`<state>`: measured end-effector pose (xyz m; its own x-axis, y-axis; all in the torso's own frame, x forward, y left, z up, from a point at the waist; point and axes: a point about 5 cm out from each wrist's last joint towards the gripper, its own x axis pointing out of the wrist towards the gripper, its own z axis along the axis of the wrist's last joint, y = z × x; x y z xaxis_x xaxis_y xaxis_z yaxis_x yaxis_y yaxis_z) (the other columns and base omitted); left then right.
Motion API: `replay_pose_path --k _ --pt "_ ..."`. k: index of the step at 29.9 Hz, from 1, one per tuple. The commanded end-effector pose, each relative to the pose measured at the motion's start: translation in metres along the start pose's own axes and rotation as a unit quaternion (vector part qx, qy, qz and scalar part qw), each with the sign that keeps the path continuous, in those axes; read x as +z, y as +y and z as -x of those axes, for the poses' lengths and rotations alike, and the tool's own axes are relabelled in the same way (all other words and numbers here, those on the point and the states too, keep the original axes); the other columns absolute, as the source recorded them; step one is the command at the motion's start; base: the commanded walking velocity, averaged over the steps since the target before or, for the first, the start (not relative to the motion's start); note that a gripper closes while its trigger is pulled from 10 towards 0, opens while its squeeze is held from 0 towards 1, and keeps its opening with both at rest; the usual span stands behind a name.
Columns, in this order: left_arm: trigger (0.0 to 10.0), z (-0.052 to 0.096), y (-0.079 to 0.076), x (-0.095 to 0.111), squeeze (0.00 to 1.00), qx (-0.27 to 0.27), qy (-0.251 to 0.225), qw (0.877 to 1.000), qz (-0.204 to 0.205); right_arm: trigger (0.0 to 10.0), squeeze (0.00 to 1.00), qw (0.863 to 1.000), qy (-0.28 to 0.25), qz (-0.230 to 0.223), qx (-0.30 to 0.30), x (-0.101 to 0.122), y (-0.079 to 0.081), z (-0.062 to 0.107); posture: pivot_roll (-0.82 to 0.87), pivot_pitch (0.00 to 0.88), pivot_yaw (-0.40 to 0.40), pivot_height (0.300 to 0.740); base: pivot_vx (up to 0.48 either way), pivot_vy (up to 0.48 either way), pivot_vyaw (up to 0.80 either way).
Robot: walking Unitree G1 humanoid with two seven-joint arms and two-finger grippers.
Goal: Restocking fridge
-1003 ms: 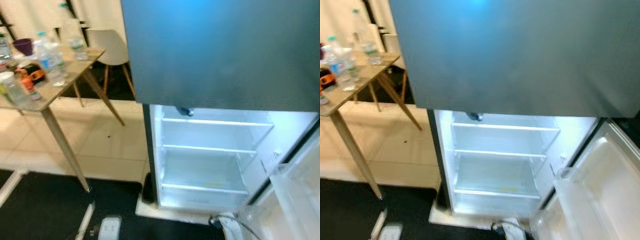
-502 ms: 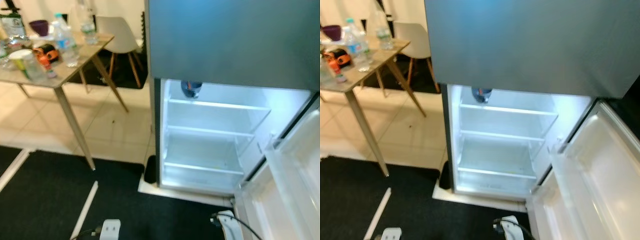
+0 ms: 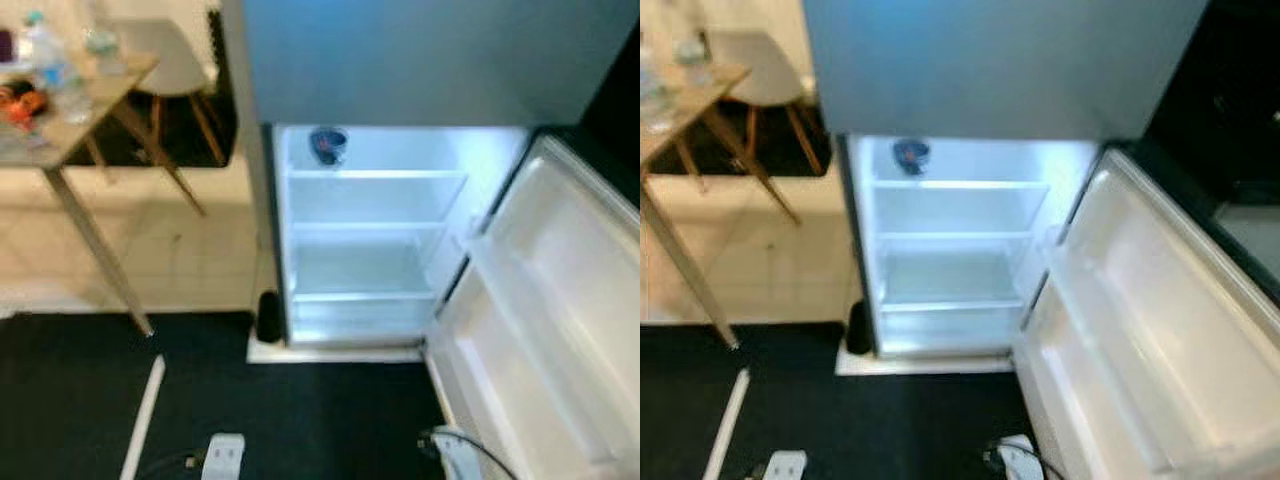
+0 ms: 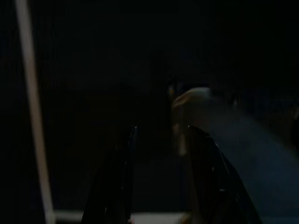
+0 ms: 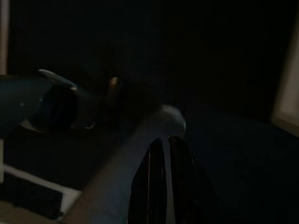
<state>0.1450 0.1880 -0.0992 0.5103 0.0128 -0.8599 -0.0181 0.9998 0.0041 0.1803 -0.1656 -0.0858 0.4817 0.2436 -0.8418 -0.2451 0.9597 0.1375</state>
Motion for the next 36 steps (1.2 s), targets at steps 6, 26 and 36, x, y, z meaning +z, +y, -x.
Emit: replay_pose_path --k 6,26,36 --pt "10.0 0.001 -0.001 -0.008 0.0 -0.003 0.016 1.0 -0.008 10.0 0.0 1.0 0.02 0.002 -0.006 -0.012 -0.005 0.003 0.0 0.06 -0.002 0.74 -0.324 0.0 -0.8" --pt "10.0 0.002 -0.001 -0.009 0.0 -0.031 0.01 0.999 0.042 10.0 0.0 1.0 0.016 -0.006 -0.012 -0.011 -0.006 0.003 0.0 0.067 -0.001 0.74 -0.026 -0.146 0.0" --pt "10.0 0.002 -0.004 -0.01 0.0 -0.035 0.01 0.998 0.048 10.0 0.0 0.996 0.017 -0.032 -0.081 -0.01 -0.029 0.01 0.0 0.067 -0.004 0.74 0.0 0.0 0.0"
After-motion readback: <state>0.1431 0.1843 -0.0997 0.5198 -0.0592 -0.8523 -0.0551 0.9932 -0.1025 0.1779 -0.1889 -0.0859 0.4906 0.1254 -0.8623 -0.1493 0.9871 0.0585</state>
